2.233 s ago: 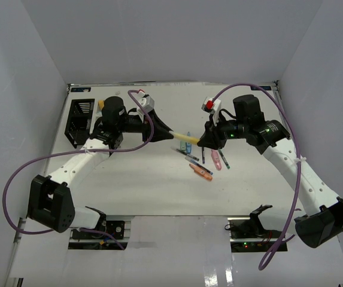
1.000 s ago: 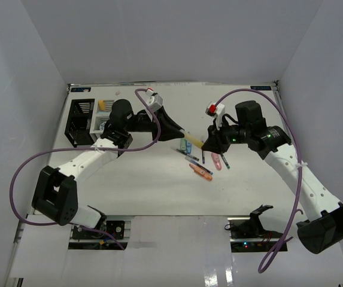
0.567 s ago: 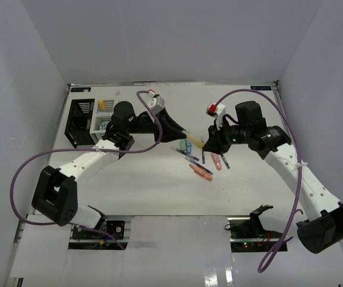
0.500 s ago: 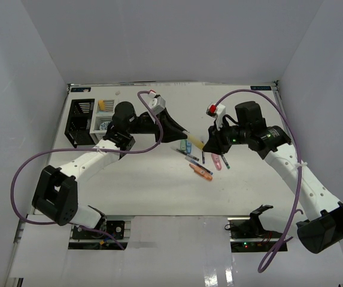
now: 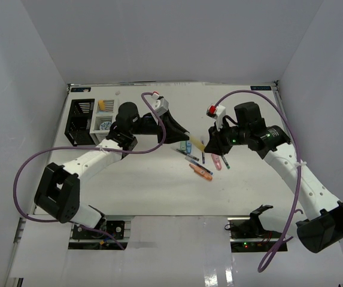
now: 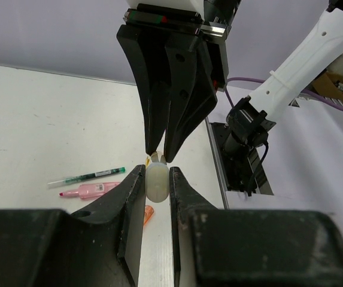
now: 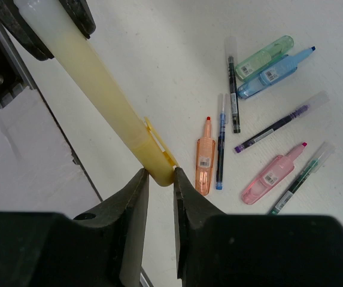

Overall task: Sort the stationery into containers
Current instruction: Close the pen cap on the pen.

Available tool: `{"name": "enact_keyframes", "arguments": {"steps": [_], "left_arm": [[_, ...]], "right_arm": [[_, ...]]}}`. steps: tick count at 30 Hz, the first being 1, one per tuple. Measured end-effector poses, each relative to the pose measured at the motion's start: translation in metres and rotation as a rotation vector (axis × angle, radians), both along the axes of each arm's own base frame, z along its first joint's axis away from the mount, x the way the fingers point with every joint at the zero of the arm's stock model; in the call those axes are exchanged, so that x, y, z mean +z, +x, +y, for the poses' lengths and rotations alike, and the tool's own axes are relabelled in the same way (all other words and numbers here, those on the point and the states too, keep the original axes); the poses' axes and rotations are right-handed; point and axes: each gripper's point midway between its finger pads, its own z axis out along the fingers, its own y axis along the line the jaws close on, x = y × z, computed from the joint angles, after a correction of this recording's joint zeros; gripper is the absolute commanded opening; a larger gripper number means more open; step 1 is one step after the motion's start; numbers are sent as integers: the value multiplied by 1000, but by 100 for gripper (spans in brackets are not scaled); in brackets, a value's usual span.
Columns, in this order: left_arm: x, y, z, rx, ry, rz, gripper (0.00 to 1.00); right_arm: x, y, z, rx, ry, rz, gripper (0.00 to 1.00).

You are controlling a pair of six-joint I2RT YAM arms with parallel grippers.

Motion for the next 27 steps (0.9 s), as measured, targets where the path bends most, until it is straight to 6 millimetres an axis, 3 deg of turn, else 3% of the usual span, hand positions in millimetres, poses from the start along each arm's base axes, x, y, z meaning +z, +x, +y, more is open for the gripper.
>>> {"name": "enact_keyframes", "arguments": {"steps": [3, 5, 11, 13, 15, 19, 20, 21, 22, 25, 27], "left_arm": [[-1, 1, 0, 6, 2, 3, 0], [-1, 3, -1, 15, 5, 6, 9], [12, 9, -7, 30, 21, -3, 13], [13, 10, -7, 32, 31, -1, 21], [8, 10, -8, 28, 52, 14, 30], [-21, 2, -11, 1, 126, 109, 30], [-27, -1, -11, -4, 140, 127, 27], [-31, -2, -10, -8, 152, 143, 14], [-33, -3, -10, -8, 159, 152, 10], [-35, -1, -8, 1, 161, 152, 0], [-38, 2, -5, 21, 164, 160, 0]], "right_arm": [[-2, 1, 0, 0, -4, 5, 8], [-3, 1, 0, 1, -6, 7, 8], [-1, 2, 4, 28, 11, -13, 8], [-1, 1, 7, 40, 24, -22, 8], [3, 2, 11, 54, 52, -43, 8], [27, 5, 20, 88, 123, -139, 8], [31, 5, 21, 94, 135, -156, 8], [35, 4, 22, 100, 145, -169, 8], [37, 4, 23, 103, 151, -176, 8], [39, 5, 23, 102, 155, -186, 8], [36, 6, 22, 98, 151, -183, 11]]}}
